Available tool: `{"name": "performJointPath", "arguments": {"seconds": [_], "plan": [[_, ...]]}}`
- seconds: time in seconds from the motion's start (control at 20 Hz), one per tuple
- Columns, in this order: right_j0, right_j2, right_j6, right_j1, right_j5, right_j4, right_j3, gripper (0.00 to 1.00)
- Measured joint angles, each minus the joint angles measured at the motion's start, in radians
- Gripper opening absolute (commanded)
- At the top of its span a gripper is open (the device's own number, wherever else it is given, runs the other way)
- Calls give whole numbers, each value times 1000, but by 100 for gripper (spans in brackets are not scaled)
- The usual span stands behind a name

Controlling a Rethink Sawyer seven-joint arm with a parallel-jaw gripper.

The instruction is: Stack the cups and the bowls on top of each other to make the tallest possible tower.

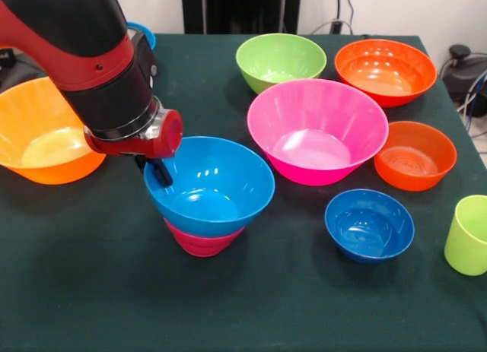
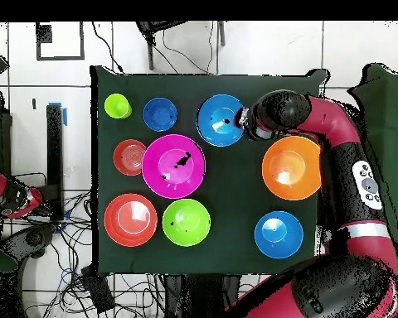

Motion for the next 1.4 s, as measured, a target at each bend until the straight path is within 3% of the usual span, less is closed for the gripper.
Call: {"name": "performJointPath", "arguments": {"seconds": [0.15,0.2,1.4], "plan": [[0,-6,0,-7,0,-2,0,0],[0,-13,0,-13,0,-5,0,100],[-1,-35,0,-11,0,-12,5,100]]}}
